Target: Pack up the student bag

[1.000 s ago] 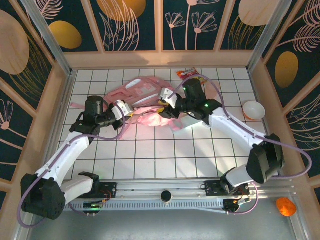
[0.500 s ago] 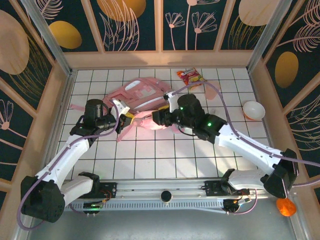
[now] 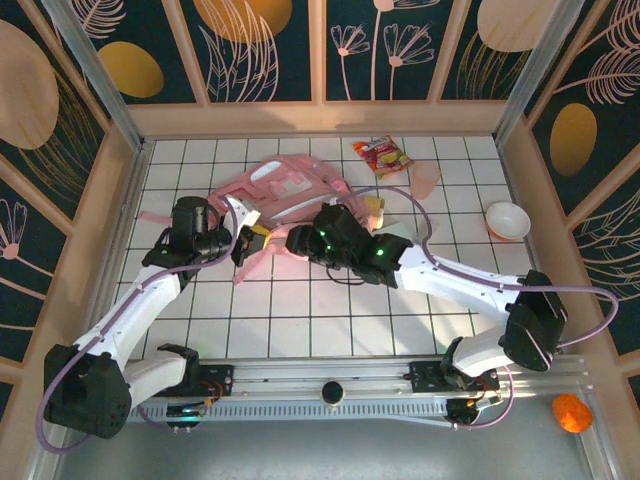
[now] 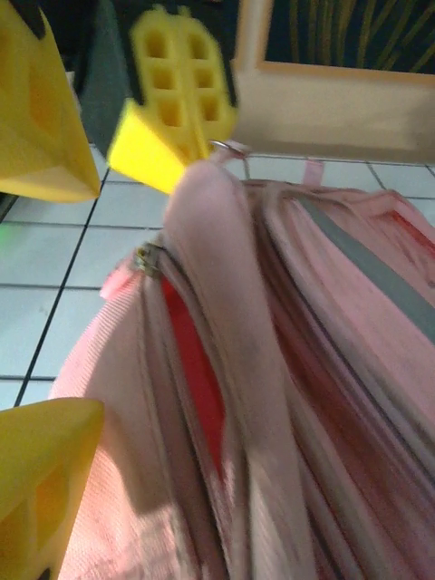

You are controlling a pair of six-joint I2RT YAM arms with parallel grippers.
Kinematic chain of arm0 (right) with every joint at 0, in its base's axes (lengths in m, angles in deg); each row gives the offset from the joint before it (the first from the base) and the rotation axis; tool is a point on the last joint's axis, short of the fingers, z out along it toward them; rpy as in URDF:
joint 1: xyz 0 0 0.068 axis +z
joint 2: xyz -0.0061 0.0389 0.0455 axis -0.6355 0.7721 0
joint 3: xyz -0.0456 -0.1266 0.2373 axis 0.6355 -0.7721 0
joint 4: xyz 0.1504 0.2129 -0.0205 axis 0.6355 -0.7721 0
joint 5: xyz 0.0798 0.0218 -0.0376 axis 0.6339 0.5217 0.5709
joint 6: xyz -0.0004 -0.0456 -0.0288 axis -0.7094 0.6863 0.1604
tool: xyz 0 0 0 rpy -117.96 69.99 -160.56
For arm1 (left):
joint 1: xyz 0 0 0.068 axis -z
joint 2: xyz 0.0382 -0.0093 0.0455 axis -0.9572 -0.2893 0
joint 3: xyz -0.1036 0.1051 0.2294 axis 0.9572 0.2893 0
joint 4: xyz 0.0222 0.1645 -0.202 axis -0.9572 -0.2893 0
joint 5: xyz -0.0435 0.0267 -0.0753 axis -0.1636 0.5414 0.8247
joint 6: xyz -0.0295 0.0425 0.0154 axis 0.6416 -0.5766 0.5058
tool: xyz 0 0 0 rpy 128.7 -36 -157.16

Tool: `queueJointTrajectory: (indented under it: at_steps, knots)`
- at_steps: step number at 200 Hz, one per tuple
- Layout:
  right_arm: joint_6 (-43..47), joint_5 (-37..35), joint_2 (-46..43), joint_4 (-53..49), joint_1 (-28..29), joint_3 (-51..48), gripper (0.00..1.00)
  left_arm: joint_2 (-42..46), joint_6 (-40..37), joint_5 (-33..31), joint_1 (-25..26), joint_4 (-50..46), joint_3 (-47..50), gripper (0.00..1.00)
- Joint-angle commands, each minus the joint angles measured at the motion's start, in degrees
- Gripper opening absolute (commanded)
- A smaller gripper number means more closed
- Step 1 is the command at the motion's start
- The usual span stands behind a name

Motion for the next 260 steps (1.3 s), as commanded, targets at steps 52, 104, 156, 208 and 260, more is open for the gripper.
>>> queueJointTrajectory:
  at_steps: [52, 104, 156, 208, 260]
  knots:
    - [-9.9, 5.5, -2.5, 18.2, -7.6, -6.2, 0.65, 2.0, -3.5, 1.6, 0.1, 3.3, -1.3, 0.00]
    - [-8.7, 7.0, -0.5, 18.3, -8.7, -5.0, 0.21, 2.7, -9.5, 3.0, 2.0, 1.3, -0.3, 0.00]
    - [-6.3, 7.9, -0.4, 16.8, -8.3, -4.7, 0.00, 0.0, -15.7, -2.1, 3.0, -2.1, -3.3, 0.25]
    - [-4.0, 8.3, -0.7, 14.7, -8.1, -3.2, 0.00, -2.7, -25.2, -4.2, 3.2, -5.5, -5.5, 0.76]
    - [-3.1, 9.0, -1.0, 14.4, -7.7, -2.5, 0.00, -6.4, -33.5, -8.9, 4.0, -6.3, -6.7, 0.83]
